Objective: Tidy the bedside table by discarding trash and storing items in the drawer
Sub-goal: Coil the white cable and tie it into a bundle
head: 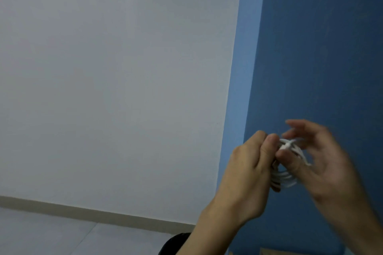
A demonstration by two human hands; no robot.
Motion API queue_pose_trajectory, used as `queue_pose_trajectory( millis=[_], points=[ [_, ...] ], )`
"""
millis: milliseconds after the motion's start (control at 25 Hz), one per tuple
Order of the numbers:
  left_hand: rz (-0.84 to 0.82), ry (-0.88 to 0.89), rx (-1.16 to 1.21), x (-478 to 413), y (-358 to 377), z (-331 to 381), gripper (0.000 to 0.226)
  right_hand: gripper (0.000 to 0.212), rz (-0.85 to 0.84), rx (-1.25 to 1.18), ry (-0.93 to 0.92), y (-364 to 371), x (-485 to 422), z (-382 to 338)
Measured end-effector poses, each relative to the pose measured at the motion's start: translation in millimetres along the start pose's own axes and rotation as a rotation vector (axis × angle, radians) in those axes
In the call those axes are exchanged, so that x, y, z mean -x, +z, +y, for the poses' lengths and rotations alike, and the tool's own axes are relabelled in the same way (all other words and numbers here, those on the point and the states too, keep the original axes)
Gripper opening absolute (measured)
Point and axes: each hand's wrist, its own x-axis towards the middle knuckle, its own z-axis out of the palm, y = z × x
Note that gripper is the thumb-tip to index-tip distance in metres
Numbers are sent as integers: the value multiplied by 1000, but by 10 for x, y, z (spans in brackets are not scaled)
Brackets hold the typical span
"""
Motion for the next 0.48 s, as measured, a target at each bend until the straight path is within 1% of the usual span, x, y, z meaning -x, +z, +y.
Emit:
queue_pose_trajectory(
  millis=[40, 80, 160, 240, 280, 360, 400, 480],
  points=[
    [-17, -8, 36, 13, -8, -21, 50, 55, -84, -35, 37, -12, -2, 3],
    [-46, -21, 75, 28, -32, -38, 49, 55, -132, -14, 39, -33, -10, 3],
    [-139, -59, 128, 58, -104, -40, 44, 51, -143, 17, 22, -75, -28, -14],
    [-226, -90, 126, 82, -162, -3, 37, 45, -143, 9, 9, -100, -33, -34],
    [-248, -97, 121, 89, -174, 12, 32, 40, -126, 16, 5, -101, -28, -35],
    [-254, -90, 65, 95, -168, 28, 20, 21, -45, 132, -37, -82, -15, -33],
    [-248, -77, 33, 99, -158, 30, 17, 17, 5, 227, -80, -64, -5, -32],
    [-228, -65, 28, 103, -141, 45, 16, 20, 69, 380, -141, -29, 0, -44]
  ],
)
